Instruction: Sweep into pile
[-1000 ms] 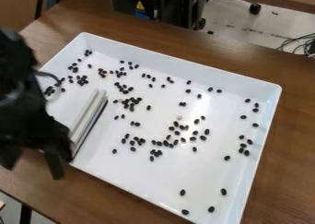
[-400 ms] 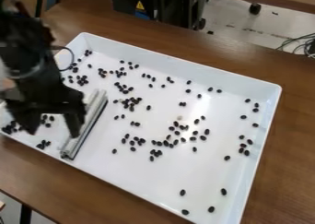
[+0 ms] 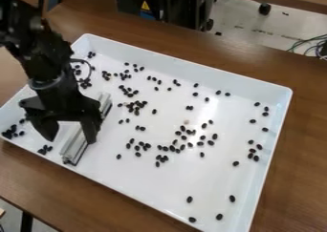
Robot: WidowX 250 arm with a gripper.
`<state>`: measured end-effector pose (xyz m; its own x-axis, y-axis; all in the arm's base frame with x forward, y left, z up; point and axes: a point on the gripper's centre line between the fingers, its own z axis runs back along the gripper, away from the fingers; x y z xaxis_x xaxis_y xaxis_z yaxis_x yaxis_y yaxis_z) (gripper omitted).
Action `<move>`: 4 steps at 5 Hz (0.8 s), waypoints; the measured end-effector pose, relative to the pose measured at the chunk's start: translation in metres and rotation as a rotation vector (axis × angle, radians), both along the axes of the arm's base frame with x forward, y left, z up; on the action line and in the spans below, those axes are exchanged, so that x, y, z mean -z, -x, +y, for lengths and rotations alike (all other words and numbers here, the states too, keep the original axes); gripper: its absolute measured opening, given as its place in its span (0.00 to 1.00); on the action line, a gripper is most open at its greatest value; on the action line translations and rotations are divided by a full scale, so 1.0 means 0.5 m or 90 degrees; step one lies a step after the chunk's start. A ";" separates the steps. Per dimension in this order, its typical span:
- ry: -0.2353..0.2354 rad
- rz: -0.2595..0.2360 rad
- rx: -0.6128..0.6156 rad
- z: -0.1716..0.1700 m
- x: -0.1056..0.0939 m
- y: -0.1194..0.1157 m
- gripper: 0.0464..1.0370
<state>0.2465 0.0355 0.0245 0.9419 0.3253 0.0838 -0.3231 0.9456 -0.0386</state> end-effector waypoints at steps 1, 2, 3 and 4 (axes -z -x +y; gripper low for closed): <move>-0.031 0.046 -0.006 0.009 0.045 -0.012 0.96; -0.001 0.013 0.022 0.004 0.052 -0.027 0.92; 0.004 0.002 0.032 -0.001 0.055 -0.021 0.61; 0.013 0.001 0.040 -0.006 0.040 -0.016 0.33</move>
<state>0.2543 0.0323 0.0045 0.9606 0.2673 0.0768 -0.2634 0.9630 -0.0575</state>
